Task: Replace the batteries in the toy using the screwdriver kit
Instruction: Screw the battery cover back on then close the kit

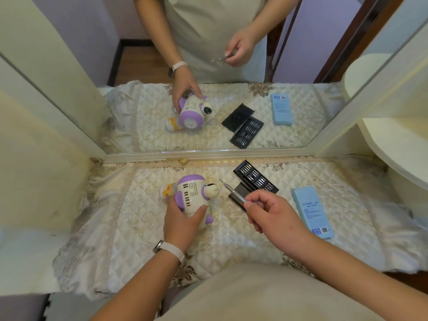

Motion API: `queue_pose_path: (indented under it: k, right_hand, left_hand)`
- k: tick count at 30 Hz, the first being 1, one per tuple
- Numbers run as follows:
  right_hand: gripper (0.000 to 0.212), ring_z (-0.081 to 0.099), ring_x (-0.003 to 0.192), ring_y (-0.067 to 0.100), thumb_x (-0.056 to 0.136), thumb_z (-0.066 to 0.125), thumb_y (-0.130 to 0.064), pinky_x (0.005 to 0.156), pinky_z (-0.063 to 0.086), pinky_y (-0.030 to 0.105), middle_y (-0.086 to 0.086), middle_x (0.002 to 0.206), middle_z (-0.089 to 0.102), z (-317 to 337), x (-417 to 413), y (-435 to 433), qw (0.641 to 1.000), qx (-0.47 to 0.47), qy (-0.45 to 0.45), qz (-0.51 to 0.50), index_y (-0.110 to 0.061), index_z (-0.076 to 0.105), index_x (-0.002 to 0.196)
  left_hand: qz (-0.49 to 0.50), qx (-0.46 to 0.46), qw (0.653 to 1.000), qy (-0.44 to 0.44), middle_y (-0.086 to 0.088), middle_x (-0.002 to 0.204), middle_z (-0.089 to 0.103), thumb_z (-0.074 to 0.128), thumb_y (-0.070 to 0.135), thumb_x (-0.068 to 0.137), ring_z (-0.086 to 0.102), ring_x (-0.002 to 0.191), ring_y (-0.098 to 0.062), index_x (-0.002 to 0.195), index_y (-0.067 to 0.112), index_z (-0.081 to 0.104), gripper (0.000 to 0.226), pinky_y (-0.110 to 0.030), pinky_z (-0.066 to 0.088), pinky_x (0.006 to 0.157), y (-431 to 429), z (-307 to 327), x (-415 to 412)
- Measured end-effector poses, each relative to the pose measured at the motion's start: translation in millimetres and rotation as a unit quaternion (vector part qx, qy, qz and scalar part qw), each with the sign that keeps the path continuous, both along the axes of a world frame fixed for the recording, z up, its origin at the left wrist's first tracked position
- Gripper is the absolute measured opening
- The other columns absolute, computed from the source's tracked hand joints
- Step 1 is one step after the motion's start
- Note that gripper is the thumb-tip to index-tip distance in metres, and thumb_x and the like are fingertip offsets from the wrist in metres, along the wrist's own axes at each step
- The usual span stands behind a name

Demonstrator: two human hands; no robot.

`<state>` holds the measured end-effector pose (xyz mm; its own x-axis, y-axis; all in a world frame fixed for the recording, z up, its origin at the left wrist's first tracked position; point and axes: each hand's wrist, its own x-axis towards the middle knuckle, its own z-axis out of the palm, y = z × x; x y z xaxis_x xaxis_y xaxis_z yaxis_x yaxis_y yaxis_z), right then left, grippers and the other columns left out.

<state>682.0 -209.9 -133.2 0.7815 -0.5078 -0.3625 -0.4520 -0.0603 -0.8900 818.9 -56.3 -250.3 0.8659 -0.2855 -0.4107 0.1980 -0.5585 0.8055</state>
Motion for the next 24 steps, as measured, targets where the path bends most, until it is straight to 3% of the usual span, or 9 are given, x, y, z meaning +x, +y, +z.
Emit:
queue_pose_path:
  k: [3, 7, 10, 13, 15, 18, 22, 24]
  right_hand:
    - [0.013, 0.048, 0.053, 0.012, 0.094, 0.056, -0.013, 0.054, 0.043, 0.023, -0.001, 0.059, 0.055, -1, 0, -2, 1.0, -0.004, 0.002, -0.006, -0.013, 0.064, 0.084]
    - [0.013, 0.048, 0.054, 0.012, 0.093, 0.057, -0.013, 0.055, 0.043, 0.025, -0.004, 0.057, 0.052, 1, 2, -7, 0.999, -0.002, -0.001, -0.039, -0.016, 0.065, 0.083]
    - [0.017, 0.047, 0.054, 0.01, 0.092, 0.06, -0.017, 0.057, 0.043, 0.028, -0.008, 0.055, 0.052, 4, 2, -11, 0.997, -0.032, -0.007, -0.07, -0.025, 0.067, 0.079]
    - [0.019, 0.046, 0.053, 0.013, 0.091, 0.061, -0.019, 0.055, 0.041, 0.031, -0.007, 0.056, 0.052, 11, 5, -15, 0.995, -0.053, -0.018, -0.087, -0.03, 0.067, 0.076]
    - [0.019, 0.042, 0.05, 0.011, 0.091, 0.061, -0.018, 0.049, 0.038, 0.026, -0.009, 0.055, 0.049, 17, 8, -16, 0.994, -0.062, -0.023, -0.089, -0.029, 0.067, 0.077]
    - [0.018, 0.04, 0.046, 0.006, 0.091, 0.062, -0.016, 0.045, 0.034, 0.017, -0.014, 0.053, 0.05, 30, 14, -16, 0.991, -0.102, -0.039, -0.075, -0.029, 0.066, 0.078]
    - [0.017, 0.046, 0.051, 0.004, 0.088, 0.064, -0.012, 0.051, 0.037, 0.011, -0.01, 0.06, 0.056, 51, 21, -15, 0.981, -0.176, -0.07, -0.042, -0.025, 0.067, 0.079]
    - [0.018, 0.05, 0.056, 0.005, 0.086, 0.066, -0.012, 0.053, 0.038, 0.01, -0.004, 0.066, 0.059, 62, 22, -15, 0.969, -0.227, -0.089, -0.025, -0.026, 0.065, 0.076]
  left_hand:
    - [-0.013, 0.005, 1.0, 0.024, 0.018, 0.103, 0.059, 0.077, 0.063, 0.055, 0.066, 0.096, -0.021, 0.133, 0.032, 0.037, 0.093, -0.047, 0.057, 0.085, 1, -6, 4]
    - [-0.033, 0.016, 0.998, 0.042, 0.018, 0.107, 0.061, 0.076, 0.07, 0.048, 0.066, 0.099, -0.022, 0.126, 0.042, 0.033, 0.093, -0.048, 0.057, 0.088, 8, -17, 13]
    - [-0.019, -0.012, 0.999, 0.045, 0.018, 0.109, 0.058, 0.082, 0.06, 0.053, 0.064, 0.098, -0.018, 0.129, 0.037, 0.034, 0.092, -0.045, 0.056, 0.087, 6, -14, 16]
    - [0.021, -0.065, 0.996, 0.064, 0.007, 0.109, 0.057, 0.086, 0.031, 0.074, 0.061, 0.094, -0.012, 0.128, 0.027, 0.037, 0.073, -0.03, 0.052, 0.073, -1, -10, 19]
    - [0.042, -0.105, 0.991, 0.078, 0.002, 0.11, 0.058, 0.083, 0.024, 0.079, 0.061, 0.095, -0.014, 0.126, 0.024, 0.04, 0.063, -0.027, 0.05, 0.071, -5, -3, 21]
    - [0.055, -0.18, 0.978, 0.088, -0.001, 0.113, 0.063, 0.084, 0.028, 0.077, 0.064, 0.099, -0.018, 0.126, 0.024, 0.043, 0.064, -0.031, 0.053, 0.073, -10, 16, 25]
    - [0.028, -0.251, 0.966, 0.062, -0.013, 0.119, 0.067, 0.084, 0.048, 0.061, 0.067, 0.107, -0.032, 0.13, 0.014, 0.05, 0.084, -0.05, 0.059, 0.083, -14, 52, 32]
    - [0.026, -0.281, 0.958, 0.042, -0.013, 0.121, 0.067, 0.083, 0.047, 0.06, 0.067, 0.108, -0.03, 0.132, 0.013, 0.05, 0.086, -0.048, 0.059, 0.084, -14, 72, 34]
